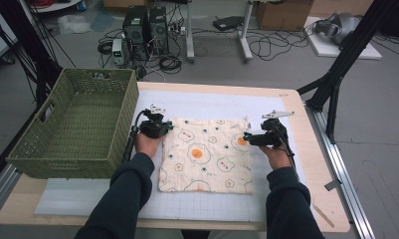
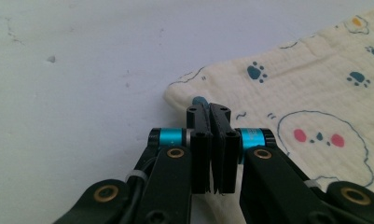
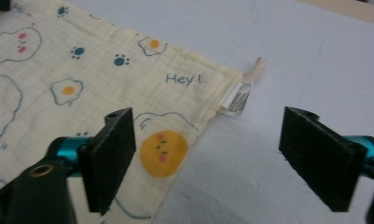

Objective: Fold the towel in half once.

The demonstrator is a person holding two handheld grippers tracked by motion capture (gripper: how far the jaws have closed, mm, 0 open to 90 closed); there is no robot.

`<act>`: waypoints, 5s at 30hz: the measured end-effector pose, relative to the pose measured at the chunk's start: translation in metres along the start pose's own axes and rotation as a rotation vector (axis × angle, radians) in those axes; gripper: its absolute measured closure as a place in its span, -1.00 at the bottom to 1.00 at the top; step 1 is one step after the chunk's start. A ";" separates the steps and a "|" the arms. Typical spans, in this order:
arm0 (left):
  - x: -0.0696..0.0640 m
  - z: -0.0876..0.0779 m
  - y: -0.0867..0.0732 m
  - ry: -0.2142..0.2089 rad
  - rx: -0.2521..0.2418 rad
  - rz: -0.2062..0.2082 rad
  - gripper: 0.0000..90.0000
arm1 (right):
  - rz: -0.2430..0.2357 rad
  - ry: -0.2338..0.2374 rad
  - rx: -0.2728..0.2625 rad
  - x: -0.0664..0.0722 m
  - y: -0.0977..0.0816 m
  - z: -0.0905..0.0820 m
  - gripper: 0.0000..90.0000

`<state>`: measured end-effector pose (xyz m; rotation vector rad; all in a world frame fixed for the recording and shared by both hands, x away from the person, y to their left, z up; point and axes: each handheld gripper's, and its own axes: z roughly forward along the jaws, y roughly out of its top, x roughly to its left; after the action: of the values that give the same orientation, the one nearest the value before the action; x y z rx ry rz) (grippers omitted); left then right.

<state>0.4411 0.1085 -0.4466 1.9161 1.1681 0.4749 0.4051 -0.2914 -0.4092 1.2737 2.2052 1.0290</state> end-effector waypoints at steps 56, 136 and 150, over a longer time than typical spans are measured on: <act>-0.012 -0.064 0.005 -0.068 -0.191 0.048 0.93 | -0.083 0.034 -0.101 0.015 0.009 -0.003 0.97; -0.018 -0.095 -0.045 -0.152 -0.126 0.042 0.13 | -0.227 0.361 -0.073 0.057 -0.079 -0.084 0.94; -0.019 -0.089 -0.047 -0.145 -0.095 0.030 0.12 | -0.150 0.412 -0.230 0.047 -0.079 -0.111 0.49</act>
<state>0.3462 0.1426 -0.4303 1.8560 1.0079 0.3937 0.2647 -0.3203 -0.3958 0.8384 2.3391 1.5410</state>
